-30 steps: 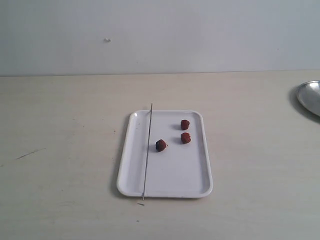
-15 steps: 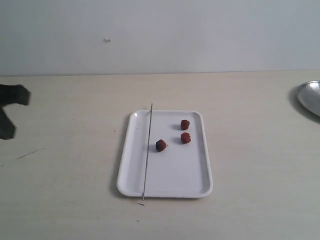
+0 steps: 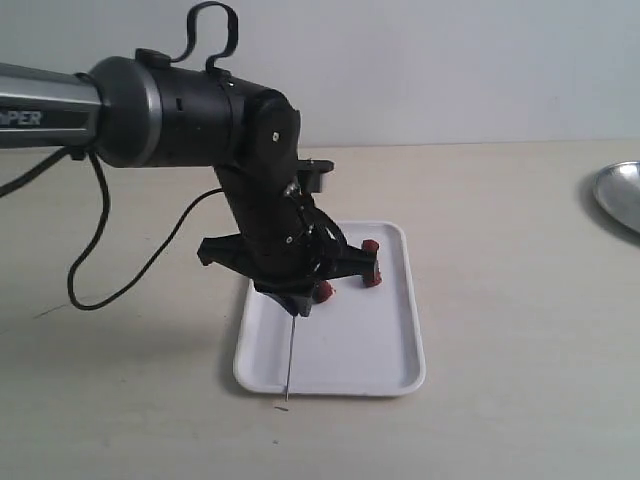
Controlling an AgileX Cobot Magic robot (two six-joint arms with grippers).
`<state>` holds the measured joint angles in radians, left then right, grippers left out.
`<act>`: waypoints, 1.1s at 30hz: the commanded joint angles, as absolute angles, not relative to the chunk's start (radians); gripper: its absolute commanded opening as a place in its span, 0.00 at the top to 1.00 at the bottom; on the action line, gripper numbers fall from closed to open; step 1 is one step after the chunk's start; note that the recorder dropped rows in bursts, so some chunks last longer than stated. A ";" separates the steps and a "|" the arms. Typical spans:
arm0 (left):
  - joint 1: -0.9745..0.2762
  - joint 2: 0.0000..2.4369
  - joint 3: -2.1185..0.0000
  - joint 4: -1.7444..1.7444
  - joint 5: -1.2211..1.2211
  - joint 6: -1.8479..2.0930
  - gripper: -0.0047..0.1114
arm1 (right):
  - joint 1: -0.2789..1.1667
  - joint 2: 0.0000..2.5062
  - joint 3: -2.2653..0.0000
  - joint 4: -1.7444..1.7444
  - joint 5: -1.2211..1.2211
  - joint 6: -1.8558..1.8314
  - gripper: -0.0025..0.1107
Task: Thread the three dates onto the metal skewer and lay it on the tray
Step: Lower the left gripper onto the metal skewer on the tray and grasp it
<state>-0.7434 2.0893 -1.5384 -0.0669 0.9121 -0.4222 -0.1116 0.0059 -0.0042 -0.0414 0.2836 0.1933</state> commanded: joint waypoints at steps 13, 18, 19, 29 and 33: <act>-0.748 2.200 -1.612 0.032 0.943 -0.431 0.63 | -0.116 0.000 0.000 -0.050 0.281 0.184 0.98; -0.748 2.217 -1.612 0.024 0.948 -0.451 0.63 | -0.116 0.000 0.000 -0.050 0.281 0.184 0.98; -0.748 2.222 -1.612 0.024 0.950 -0.452 0.63 | -0.116 0.000 0.000 -0.050 0.281 0.184 0.98; -0.748 2.232 -1.612 0.016 0.950 -0.457 0.63 | -0.116 0.000 0.000 -0.050 0.281 0.184 0.98; -0.748 2.243 -1.612 0.014 0.950 -0.475 0.63 | -0.116 0.000 0.000 -0.050 0.281 0.184 0.98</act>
